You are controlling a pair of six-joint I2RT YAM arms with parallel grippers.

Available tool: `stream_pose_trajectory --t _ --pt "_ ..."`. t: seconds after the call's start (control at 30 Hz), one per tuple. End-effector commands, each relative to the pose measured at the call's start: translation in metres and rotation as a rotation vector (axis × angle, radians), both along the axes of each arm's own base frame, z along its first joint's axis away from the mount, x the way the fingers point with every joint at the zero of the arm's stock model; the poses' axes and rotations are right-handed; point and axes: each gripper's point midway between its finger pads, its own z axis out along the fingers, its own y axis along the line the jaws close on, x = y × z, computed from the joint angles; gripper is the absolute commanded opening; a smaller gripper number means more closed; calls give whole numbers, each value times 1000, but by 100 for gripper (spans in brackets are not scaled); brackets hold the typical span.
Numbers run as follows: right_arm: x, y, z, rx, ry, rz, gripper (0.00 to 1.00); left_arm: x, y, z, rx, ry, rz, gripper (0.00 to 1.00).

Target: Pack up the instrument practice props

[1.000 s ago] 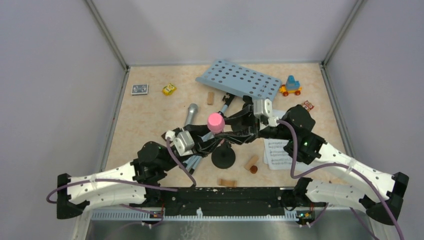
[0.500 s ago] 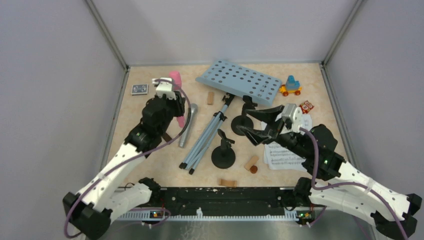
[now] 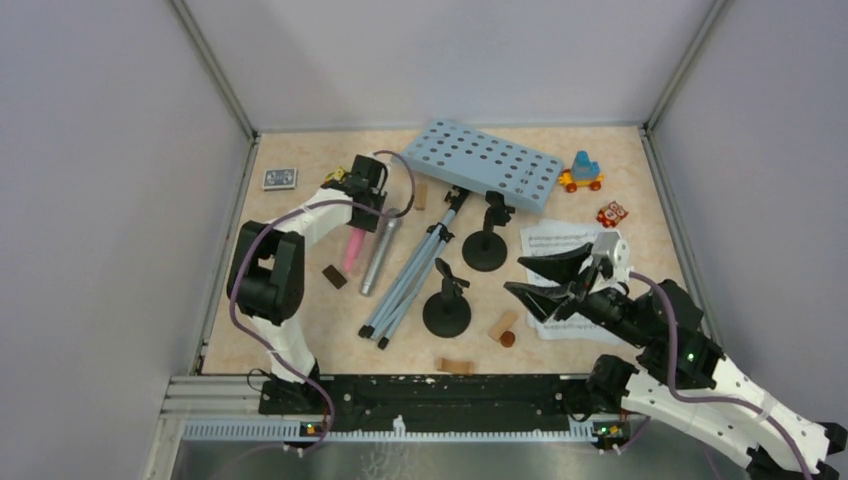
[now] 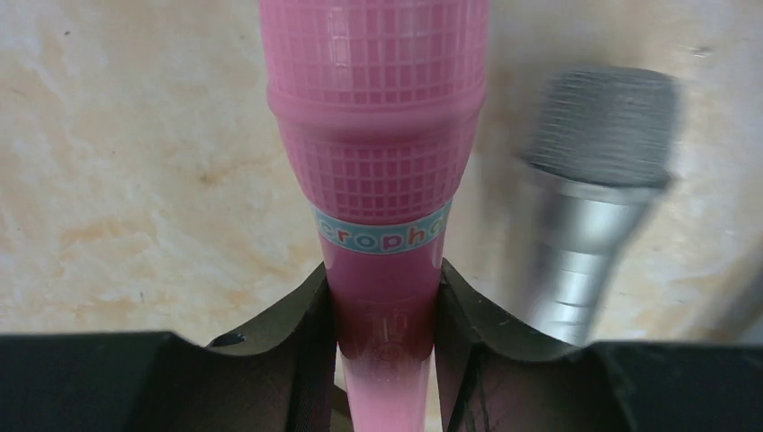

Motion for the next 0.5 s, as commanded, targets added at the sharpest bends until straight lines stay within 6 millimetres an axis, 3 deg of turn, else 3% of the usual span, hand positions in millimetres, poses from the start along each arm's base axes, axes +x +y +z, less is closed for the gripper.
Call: stream_pose_trajectory --t 0.0,0.13,0.33,0.47 --pt "-4 -6 -29 -24 114 -7 53 8 21 -4 -45 64 18 4" --pt "-4 -12 -38 -29 137 -26 53 -1 16 -23 -125 154 -6 9" --pt "-4 -11 -59 -71 170 -28 53 -24 -9 -38 -260 224 -81 20" --pt "-1 -9 -74 -84 176 -34 54 -31 -18 -33 -327 207 -93 38"
